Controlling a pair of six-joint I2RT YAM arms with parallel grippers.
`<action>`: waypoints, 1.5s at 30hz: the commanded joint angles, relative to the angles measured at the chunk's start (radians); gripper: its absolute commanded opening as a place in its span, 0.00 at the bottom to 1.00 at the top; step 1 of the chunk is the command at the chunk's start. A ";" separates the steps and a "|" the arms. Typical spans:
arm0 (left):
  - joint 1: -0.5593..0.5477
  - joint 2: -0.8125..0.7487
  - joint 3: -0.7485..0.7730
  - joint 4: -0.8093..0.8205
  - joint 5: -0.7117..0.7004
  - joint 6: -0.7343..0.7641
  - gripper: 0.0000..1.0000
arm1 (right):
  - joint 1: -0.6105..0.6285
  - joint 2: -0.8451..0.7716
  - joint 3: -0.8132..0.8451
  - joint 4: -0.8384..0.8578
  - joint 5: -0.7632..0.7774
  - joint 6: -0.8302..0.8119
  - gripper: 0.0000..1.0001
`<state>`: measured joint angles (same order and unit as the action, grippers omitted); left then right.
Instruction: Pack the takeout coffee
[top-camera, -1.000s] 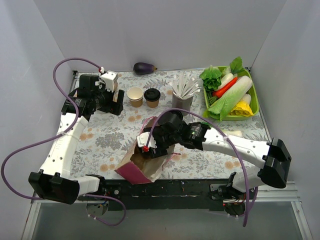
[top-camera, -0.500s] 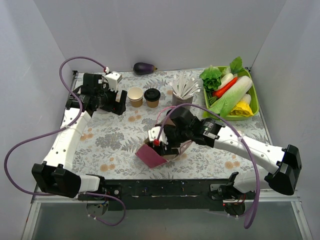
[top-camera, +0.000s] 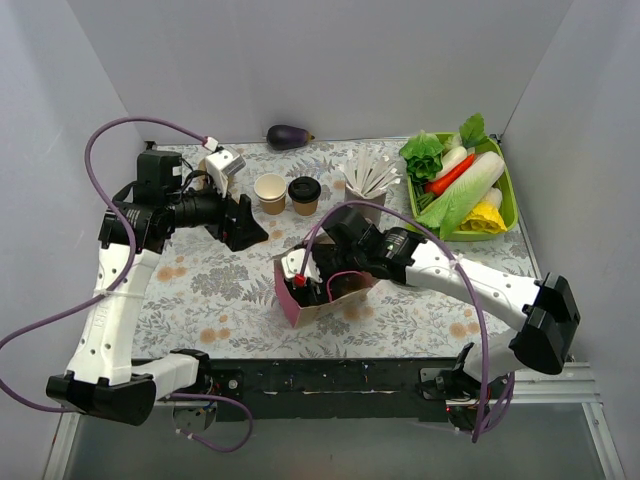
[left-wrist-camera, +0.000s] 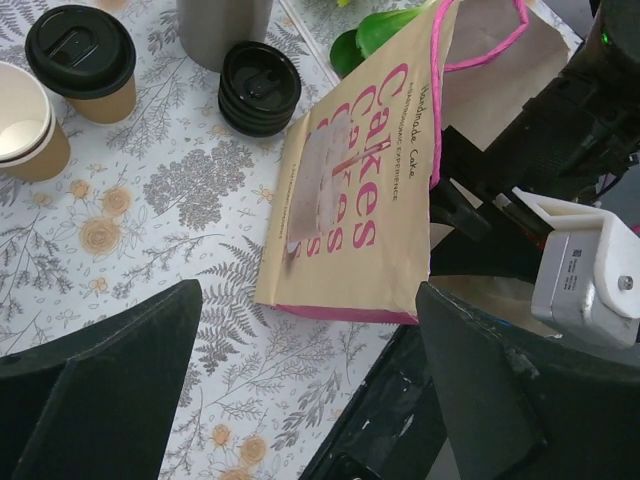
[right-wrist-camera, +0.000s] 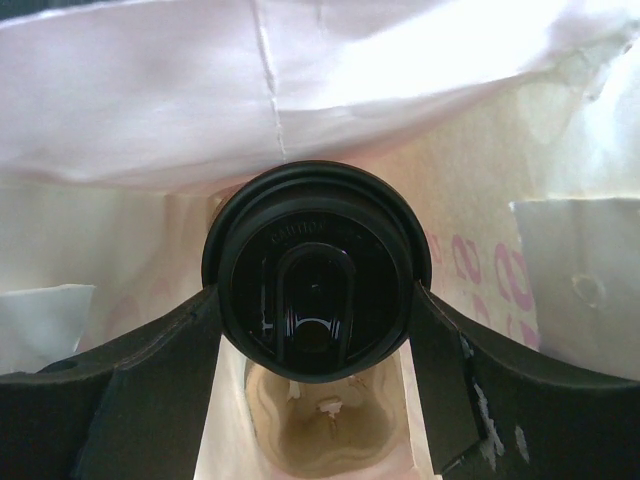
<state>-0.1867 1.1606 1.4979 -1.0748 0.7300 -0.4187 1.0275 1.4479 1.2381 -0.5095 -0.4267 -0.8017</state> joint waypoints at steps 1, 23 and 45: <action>0.000 -0.015 -0.030 -0.024 0.054 0.024 0.90 | 0.000 -0.059 0.011 0.000 0.018 -0.002 0.01; 0.000 -0.032 -0.189 0.006 -0.018 0.146 0.87 | -0.065 -0.451 -0.333 -0.043 0.050 -0.376 0.01; -0.355 0.171 0.128 -0.161 0.119 0.130 0.91 | -0.118 -0.258 -0.166 0.020 -0.004 0.004 0.01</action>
<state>-0.4885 1.3003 1.5723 -1.1328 0.9127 -0.3824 0.9108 1.1904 1.0245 -0.5400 -0.4370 -0.8864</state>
